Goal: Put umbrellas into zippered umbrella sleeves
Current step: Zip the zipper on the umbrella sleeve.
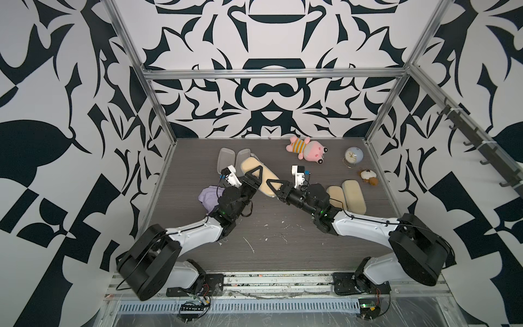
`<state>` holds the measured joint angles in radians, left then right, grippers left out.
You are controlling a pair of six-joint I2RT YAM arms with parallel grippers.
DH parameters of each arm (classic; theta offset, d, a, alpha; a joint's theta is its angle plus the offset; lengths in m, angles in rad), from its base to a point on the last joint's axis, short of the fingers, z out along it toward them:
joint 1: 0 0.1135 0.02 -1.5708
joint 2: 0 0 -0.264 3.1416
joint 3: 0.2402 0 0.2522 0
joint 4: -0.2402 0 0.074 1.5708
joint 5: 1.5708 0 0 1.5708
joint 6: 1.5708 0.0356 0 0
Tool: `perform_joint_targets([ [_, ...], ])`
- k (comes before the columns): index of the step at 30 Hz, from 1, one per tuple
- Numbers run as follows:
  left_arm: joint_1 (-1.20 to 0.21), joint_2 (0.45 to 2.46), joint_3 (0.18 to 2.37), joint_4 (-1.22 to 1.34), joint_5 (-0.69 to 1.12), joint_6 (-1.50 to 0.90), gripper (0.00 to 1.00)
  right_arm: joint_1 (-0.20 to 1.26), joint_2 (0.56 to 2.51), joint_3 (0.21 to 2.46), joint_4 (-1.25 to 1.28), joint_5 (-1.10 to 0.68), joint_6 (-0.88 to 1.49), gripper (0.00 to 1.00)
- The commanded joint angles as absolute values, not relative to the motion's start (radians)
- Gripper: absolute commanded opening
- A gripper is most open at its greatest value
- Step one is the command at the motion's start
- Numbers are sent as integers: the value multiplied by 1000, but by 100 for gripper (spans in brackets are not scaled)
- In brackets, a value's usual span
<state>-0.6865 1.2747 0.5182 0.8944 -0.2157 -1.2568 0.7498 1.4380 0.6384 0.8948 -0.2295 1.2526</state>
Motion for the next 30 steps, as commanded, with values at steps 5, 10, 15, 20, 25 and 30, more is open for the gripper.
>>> perform_joint_targets([
  [5, -537, 1142, 452, 855, 64, -1259, 78, 680, 1350, 643, 960, -405, 1392, 20],
  [10, -527, 1207, 448, 962, 124, -1307, 72, 661, 1316, 691, 828, -573, 1373, 22],
  [15, -508, 1266, 512, 989, 179, -1316, 61, 644, 1335, 750, 724, -718, 1307, 30],
  [20, -472, 1417, 518, 1234, 183, -1401, 17, 586, 1379, 793, 689, -836, 1272, 65],
  [25, -427, 1390, 542, 1182, 137, -1346, 9, 504, 1213, 685, 430, -690, 993, 69],
  [30, -432, 1355, 601, 1083, 148, -1278, 9, 606, 1057, 653, 147, -280, 526, 47],
])
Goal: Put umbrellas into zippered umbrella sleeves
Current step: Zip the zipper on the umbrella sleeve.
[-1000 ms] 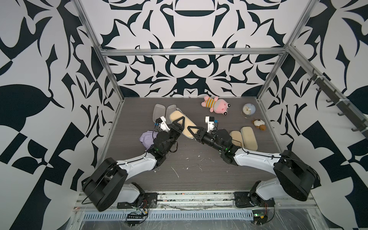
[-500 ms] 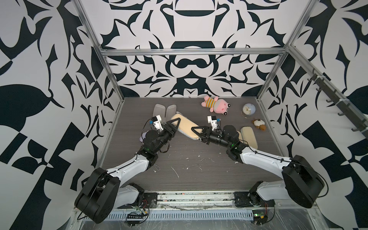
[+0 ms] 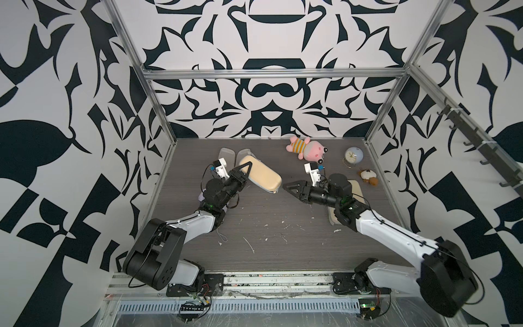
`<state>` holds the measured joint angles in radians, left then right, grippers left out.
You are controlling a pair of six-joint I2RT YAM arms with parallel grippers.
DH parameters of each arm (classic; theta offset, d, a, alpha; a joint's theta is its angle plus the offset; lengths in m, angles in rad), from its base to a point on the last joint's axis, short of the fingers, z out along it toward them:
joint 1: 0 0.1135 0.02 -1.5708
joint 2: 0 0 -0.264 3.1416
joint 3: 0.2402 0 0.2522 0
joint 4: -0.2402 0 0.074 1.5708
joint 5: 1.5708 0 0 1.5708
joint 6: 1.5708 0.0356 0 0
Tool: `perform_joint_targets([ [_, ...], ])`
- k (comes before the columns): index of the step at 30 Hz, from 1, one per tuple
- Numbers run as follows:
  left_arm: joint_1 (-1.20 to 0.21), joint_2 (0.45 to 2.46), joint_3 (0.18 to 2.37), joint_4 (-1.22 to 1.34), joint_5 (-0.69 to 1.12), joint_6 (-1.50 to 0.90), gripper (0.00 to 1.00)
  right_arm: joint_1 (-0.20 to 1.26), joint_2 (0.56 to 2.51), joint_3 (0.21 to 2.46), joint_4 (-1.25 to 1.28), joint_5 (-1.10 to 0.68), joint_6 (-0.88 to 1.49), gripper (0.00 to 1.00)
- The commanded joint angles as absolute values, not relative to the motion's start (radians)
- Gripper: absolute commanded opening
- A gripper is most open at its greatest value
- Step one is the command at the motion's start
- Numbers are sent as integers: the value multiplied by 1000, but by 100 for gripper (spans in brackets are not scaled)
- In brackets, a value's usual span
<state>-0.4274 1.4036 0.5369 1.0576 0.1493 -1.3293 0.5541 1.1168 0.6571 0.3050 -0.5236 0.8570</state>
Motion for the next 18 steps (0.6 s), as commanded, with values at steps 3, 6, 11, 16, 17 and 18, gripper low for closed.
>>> perform_joint_targets([
  [3, -440, 1350, 610, 1069, 149, -1281, 9, 689, 1060, 670, 104, -88, 367, 42],
  [6, -452, 1338, 612, 1059, 143, -1284, 9, 747, 1096, 688, 126, -14, 265, 42],
  [11, -463, 1330, 619, 1041, 144, -1285, 9, 784, 1148, 712, 171, 44, 120, 42],
  [16, -476, 1331, 620, 1031, 143, -1282, 9, 798, 1180, 733, 255, 32, 66, 39],
  [17, -479, 1331, 619, 1031, 144, -1282, 9, 808, 1187, 737, 263, 39, 55, 39],
  [18, -480, 1331, 618, 1031, 142, -1282, 9, 821, 1197, 742, 270, 57, 41, 38],
])
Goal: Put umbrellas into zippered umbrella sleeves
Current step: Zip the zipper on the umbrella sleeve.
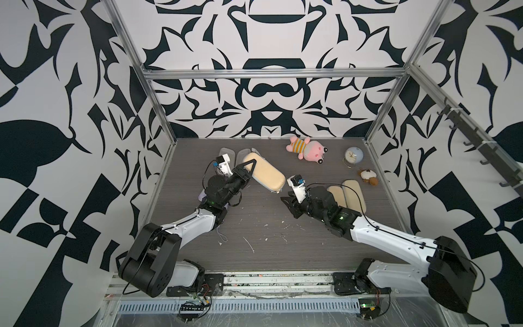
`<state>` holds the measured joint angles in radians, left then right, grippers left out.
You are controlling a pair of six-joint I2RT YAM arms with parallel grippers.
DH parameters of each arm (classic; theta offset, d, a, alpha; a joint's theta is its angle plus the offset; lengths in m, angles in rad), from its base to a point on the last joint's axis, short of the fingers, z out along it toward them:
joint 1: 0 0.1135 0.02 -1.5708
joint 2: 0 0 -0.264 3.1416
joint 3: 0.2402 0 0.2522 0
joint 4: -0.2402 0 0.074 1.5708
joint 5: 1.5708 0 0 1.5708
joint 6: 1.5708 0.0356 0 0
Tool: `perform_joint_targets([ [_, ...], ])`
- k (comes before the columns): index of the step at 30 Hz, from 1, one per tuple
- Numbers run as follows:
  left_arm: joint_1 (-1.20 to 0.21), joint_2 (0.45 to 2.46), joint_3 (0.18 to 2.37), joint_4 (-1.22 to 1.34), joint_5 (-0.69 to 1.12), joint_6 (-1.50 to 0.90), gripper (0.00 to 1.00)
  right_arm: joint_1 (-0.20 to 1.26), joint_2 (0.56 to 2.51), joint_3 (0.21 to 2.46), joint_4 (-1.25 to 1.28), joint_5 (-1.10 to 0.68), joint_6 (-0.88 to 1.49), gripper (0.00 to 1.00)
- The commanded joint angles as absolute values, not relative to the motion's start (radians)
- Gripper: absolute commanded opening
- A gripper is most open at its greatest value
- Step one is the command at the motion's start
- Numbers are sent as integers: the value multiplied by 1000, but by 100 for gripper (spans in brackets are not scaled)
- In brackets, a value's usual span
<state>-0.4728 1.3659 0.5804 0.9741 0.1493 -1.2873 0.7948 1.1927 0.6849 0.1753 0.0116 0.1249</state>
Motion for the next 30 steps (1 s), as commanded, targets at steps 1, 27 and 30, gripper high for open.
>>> perform_joint_targets([
  [1, -481, 1333, 617, 1032, 140, -1283, 9, 833, 1207, 748, 278, 71, 26, 38],
  [27, -526, 1178, 665, 650, 79, -1033, 0, 876, 1252, 830, 199, 272, -145, 0],
  [30, -526, 1147, 683, 598, 50, -991, 0, 879, 1272, 816, 143, 332, -211, 0],
])
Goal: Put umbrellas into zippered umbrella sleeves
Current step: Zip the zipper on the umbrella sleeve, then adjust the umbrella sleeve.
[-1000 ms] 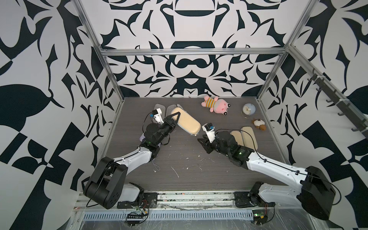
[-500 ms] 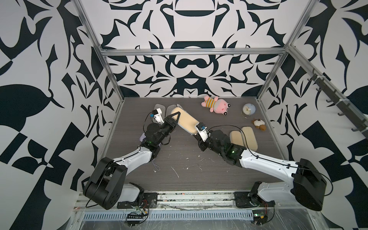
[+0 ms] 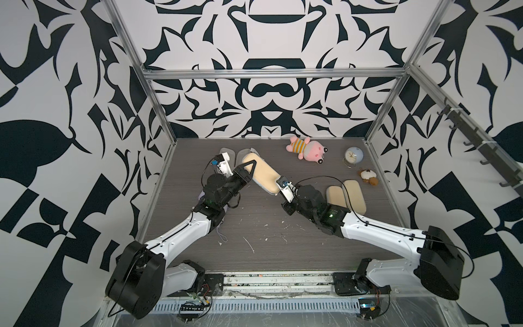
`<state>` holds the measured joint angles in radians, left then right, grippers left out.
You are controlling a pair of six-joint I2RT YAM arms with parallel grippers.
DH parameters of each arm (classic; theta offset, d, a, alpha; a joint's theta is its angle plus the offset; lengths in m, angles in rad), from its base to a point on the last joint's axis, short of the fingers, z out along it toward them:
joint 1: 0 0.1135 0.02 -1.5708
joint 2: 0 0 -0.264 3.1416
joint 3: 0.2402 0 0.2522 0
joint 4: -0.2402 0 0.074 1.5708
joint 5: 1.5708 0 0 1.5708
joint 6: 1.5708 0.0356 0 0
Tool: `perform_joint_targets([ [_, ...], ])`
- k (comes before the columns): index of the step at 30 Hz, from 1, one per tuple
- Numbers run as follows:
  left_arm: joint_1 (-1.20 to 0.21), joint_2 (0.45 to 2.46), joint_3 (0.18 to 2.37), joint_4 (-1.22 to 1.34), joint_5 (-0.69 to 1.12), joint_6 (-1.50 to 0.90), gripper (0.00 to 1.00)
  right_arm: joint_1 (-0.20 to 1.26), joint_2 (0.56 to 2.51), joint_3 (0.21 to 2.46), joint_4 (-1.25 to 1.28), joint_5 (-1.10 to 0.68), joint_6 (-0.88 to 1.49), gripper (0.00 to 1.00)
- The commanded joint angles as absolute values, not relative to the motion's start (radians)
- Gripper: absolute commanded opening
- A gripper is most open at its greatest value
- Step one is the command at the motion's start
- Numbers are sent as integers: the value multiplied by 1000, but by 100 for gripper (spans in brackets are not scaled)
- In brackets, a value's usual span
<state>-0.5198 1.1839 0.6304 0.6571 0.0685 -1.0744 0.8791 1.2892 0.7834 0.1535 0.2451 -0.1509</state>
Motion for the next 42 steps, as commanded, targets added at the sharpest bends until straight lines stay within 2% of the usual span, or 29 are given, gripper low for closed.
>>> perform_joint_targets([
  [1, -526, 1147, 684, 602, 40, -993, 0, 881, 1274, 813, 135, 332, -212, 0],
  [11, -526, 1193, 648, 764, -86, -1053, 0, 1122, 1336, 820, 257, 236, -201, 0],
  [15, -565, 1195, 625, 781, -205, -1048, 0, 1192, 1415, 895, 343, 184, -63, 0],
  [19, -638, 1218, 582, 833, -289, -1061, 0, 1193, 1460, 954, 480, 136, 144, 0],
  [24, -692, 1258, 539, 909, -304, -1108, 0, 1163, 1477, 980, 590, 131, 263, 0],
  [30, -713, 1263, 499, 991, -293, -1151, 0, 1056, 1480, 979, 582, 182, 499, 0],
  [33, -748, 1283, 487, 1009, -300, -1162, 0, 991, 1493, 1006, 535, 141, 575, 0],
  [34, -749, 1303, 471, 1042, -320, -1171, 0, 975, 1486, 1007, 504, 124, 602, 7],
  [36, -725, 1302, 433, 1127, -398, -1181, 0, 951, 1455, 963, 496, 68, 649, 27],
  [40, -637, 1282, 445, 1147, -394, -1194, 0, 895, 1358, 838, 440, -54, 779, 58],
  [42, -632, 1252, 463, 1138, -397, -1189, 0, 855, 1307, 777, 421, -86, 857, 66],
])
